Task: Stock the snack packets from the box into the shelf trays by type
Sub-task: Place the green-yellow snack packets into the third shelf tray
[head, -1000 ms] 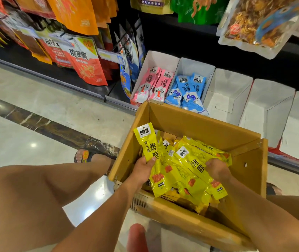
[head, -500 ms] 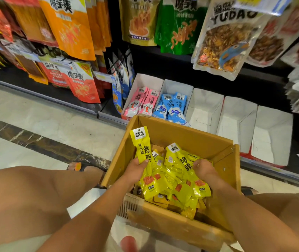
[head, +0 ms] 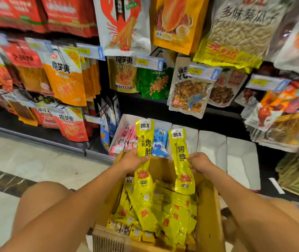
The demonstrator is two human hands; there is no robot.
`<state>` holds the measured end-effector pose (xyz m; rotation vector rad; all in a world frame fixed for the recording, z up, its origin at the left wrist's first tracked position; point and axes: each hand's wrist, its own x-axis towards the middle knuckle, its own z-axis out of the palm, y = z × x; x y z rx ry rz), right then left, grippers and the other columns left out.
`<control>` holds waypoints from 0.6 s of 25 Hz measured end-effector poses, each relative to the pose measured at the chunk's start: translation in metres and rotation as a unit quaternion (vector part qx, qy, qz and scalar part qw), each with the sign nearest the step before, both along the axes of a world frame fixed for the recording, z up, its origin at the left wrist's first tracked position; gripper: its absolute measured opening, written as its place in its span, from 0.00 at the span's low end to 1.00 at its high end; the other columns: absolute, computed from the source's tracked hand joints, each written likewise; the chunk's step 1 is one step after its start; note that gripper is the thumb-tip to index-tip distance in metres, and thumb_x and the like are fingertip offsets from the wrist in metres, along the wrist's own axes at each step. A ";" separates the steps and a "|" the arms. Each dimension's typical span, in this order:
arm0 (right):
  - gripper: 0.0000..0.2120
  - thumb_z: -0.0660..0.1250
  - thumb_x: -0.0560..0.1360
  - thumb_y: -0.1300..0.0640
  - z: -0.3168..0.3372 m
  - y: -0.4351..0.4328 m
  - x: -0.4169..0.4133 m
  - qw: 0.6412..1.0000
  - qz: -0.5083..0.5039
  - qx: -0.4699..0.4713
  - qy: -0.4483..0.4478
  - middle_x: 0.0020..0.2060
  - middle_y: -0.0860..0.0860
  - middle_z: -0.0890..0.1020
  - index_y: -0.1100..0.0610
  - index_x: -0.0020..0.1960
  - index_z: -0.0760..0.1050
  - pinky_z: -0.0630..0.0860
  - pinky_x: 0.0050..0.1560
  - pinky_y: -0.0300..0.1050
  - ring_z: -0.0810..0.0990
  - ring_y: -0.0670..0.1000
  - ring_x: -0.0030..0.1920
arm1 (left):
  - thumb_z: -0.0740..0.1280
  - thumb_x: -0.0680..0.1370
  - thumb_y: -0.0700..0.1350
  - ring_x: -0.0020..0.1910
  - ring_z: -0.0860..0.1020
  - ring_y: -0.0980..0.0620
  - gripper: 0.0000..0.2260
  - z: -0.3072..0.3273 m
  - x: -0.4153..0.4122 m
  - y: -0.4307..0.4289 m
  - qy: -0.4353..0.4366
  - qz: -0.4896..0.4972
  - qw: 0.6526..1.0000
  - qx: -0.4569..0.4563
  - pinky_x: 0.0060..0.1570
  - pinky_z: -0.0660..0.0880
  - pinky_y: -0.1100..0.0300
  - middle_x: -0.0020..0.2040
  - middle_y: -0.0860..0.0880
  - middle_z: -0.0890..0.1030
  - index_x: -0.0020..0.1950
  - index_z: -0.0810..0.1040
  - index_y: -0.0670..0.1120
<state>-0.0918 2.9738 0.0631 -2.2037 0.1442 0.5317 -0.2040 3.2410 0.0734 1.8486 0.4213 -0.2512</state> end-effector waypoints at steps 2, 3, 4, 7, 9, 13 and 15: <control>0.07 0.63 0.80 0.69 0.016 -0.004 0.010 0.999 -0.035 0.036 0.004 0.30 0.55 0.73 0.59 0.47 0.73 0.63 0.20 0.34 0.72 0.48 0.23 | 0.70 0.81 0.46 0.57 0.82 0.51 0.14 0.027 0.016 -0.005 -0.017 -0.023 1.000 0.009 0.63 0.77 0.50 0.60 0.51 0.84 0.66 0.77 0.49; 0.05 0.63 0.80 0.68 0.020 -0.006 0.017 0.998 -0.046 0.050 0.015 0.32 0.55 0.74 0.59 0.49 0.73 0.65 0.23 0.35 0.73 0.49 0.27 | 0.69 0.82 0.44 0.60 0.81 0.50 0.15 0.038 0.023 -0.008 -0.026 -0.032 0.999 0.013 0.64 0.76 0.52 0.63 0.50 0.83 0.68 0.76 0.49; 0.04 0.64 0.80 0.66 0.021 -0.007 0.025 0.997 -0.050 0.050 0.018 0.33 0.55 0.74 0.58 0.50 0.74 0.68 0.25 0.36 0.73 0.49 0.29 | 0.68 0.82 0.43 0.64 0.79 0.49 0.17 0.047 0.031 -0.011 -0.025 -0.038 0.999 0.019 0.65 0.74 0.53 0.65 0.51 0.80 0.71 0.73 0.48; 0.04 0.61 0.81 0.64 0.022 -0.011 0.051 0.995 -0.073 0.042 0.052 0.37 0.53 0.76 0.57 0.50 0.73 0.75 0.29 0.40 0.76 0.49 0.34 | 0.66 0.84 0.43 0.69 0.73 0.49 0.23 0.059 0.050 -0.015 -0.027 -0.063 0.997 0.034 0.66 0.68 0.55 0.67 0.54 0.72 0.77 0.65 0.44; 0.04 0.61 0.81 0.65 0.013 -0.012 0.073 0.994 -0.080 0.035 0.069 0.44 0.55 0.78 0.58 0.53 0.72 0.79 0.35 0.44 0.78 0.51 0.38 | 0.66 0.84 0.43 0.69 0.73 0.46 0.24 0.054 0.068 -0.013 -0.011 -0.068 0.997 0.045 0.63 0.68 0.58 0.71 0.48 0.73 0.78 0.64 0.41; 0.11 0.62 0.79 0.66 -0.019 -0.008 0.118 0.993 -0.091 0.053 0.048 0.49 0.56 0.78 0.61 0.61 0.74 0.81 0.51 0.51 0.80 0.53 0.45 | 0.69 0.82 0.47 0.58 0.80 0.53 0.18 0.026 0.103 -0.001 0.011 -0.056 0.998 0.037 0.60 0.77 0.55 0.66 0.50 0.80 0.71 0.73 0.47; 0.14 0.62 0.79 0.67 -0.036 -0.003 0.136 0.994 -0.091 0.057 0.030 0.50 0.56 0.78 0.65 0.64 0.74 0.80 0.52 0.50 0.79 0.53 0.48 | 0.70 0.81 0.47 0.57 0.81 0.51 0.16 0.006 0.117 0.005 0.022 -0.046 0.998 0.023 0.55 0.78 0.55 0.61 0.51 0.82 0.68 0.75 0.49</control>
